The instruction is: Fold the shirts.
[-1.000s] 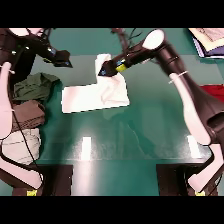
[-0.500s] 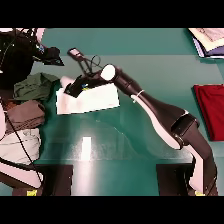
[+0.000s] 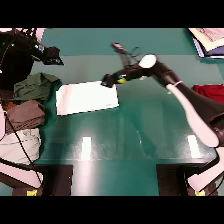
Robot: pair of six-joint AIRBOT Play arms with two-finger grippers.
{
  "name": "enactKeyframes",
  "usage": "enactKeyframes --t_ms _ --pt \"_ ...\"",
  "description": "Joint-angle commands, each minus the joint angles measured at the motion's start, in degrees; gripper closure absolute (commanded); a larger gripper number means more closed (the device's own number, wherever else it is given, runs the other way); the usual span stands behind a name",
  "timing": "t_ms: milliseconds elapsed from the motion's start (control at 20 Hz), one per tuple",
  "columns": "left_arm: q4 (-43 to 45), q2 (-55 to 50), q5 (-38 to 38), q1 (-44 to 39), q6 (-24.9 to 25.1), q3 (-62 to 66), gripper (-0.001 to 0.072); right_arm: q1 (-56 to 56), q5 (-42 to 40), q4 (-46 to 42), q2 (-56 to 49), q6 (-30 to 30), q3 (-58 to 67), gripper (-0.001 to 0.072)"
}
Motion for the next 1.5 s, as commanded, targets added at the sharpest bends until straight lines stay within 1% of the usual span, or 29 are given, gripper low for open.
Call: enactKeyframes --t_ms 0,100,200,550,650,700,750,800,850,900,1050,1200,1400,1450 --pt "-0.4 0.0 3.1 0.0 -0.4 0.0 0.0684 -9.8 3.1 2.4 1.4 4.0 -8.9 0.0084" --pt "-0.4 0.0 3.2 0.0 -0.4 0.0 0.0684 -11.3 4.1 5.5 -1.4 4.0 -9.2 0.0078" --pt "-0.4 0.0 3.2 0.0 -0.4 0.0 0.0684 -10.6 5.3 8.2 -5.5 4.0 -6.5 0.0079" --pt "-0.4 0.0 1.7 0.0 -0.2 0.0 0.0684 -2.2 9.5 9.6 -19.5 10.3 8.3 0.0082" --pt "-0.4 0.0 1.5 0.0 -0.2 0.0 0.0684 0.1 10.4 9.7 -21.3 10.5 10.2 0.01" --pt "-0.4 0.0 1.5 0.0 -0.2 0.0 0.0684 0.9 10.3 9.6 -21.7 10.4 10.8 0.0198" --pt "-0.4 0.0 1.5 0.0 -0.2 0.0 0.0684 1.5 9.3 9.6 -21.7 10.4 10.9 0.0281" --pt "-0.4 0.0 1.4 0.0 -0.2 0.0 0.0684 1.9 8.1 9.6 -21.7 10.3 10.9 0.0421" --pt "-0.4 0.0 1.2 0.0 -0.2 0.0 0.0684 1.9 7.3 9.6 -21.6 9.7 10.9 0.0648" --pt "-0.4 0.0 0.7 0.0 -0.2 0.0 0.0684 1.8 7.1 9.4 -21.5 9.0 10.9 0.0687" --pt "-0.9 0.0 -0.5 0.0 -0.2 0.0 0.0684 -1.0 9.6 8.8 -18.9 8.8 10.8 0.0689" --pt "-2.5 0.0 -0.8 -0.2 -0.2 0.0 0.0684 -7.8 10.5 4.1 -11.4 8.9 9.6 0.0691" --pt "-2.5 0.0 0.2 -3.7 0.1 0.0 0.0684 -21.6 10.0 -2.6 2.5 8.9 -0.4 0.0691" --pt "-2.5 0.0 0.8 -4.9 0.3 0.0 0.0684 -25.4 9.9 -3.2 5.7 8.9 -3.2 0.0691"
